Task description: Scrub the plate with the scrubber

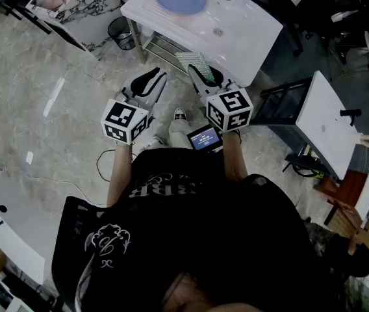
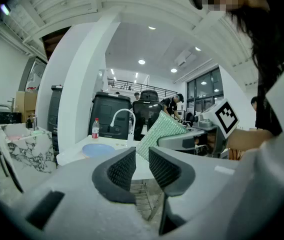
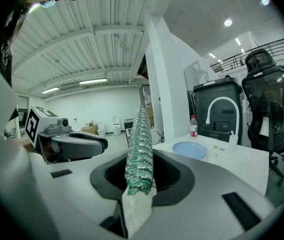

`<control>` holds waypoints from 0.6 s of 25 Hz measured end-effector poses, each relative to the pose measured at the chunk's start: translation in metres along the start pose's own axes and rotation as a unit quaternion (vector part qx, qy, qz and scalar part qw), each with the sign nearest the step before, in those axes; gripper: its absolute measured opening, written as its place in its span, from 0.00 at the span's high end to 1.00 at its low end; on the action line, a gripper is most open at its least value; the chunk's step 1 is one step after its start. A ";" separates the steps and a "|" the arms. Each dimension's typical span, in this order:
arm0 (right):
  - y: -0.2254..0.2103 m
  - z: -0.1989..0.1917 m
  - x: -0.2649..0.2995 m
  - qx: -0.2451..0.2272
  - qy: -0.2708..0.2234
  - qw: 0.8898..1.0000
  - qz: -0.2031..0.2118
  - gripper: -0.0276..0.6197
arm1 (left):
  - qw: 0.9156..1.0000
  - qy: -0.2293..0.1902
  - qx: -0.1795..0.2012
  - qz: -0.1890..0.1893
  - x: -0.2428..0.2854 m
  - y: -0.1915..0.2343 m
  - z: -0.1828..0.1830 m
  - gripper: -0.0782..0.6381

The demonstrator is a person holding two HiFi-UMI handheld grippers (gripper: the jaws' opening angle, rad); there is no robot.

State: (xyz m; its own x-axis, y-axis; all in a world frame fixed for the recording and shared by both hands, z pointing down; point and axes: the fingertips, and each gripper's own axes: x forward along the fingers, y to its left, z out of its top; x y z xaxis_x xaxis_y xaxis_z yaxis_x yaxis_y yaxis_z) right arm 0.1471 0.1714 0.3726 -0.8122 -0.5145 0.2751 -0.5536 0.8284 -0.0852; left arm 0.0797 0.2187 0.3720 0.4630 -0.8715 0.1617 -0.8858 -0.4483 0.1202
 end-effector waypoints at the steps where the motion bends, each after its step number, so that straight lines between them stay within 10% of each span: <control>1: -0.001 0.000 -0.001 -0.001 0.001 1.000 -0.001 0.82 | 1.000 0.000 0.001 -0.001 0.001 -0.001 0.001 0.76; 15: -0.041 0.010 0.025 0.004 0.010 1.000 0.003 0.82 | 1.000 0.014 -0.013 0.013 0.023 0.030 -0.002 0.76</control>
State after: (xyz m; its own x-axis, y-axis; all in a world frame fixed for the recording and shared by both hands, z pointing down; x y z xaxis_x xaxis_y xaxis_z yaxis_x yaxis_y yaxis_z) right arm 0.1476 0.1224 0.3737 -0.8117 -0.5048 0.2938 -0.5503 0.8295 -0.0952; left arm 0.0641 0.1863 0.3813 0.4411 -0.8766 0.1924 -0.8964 -0.4200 0.1418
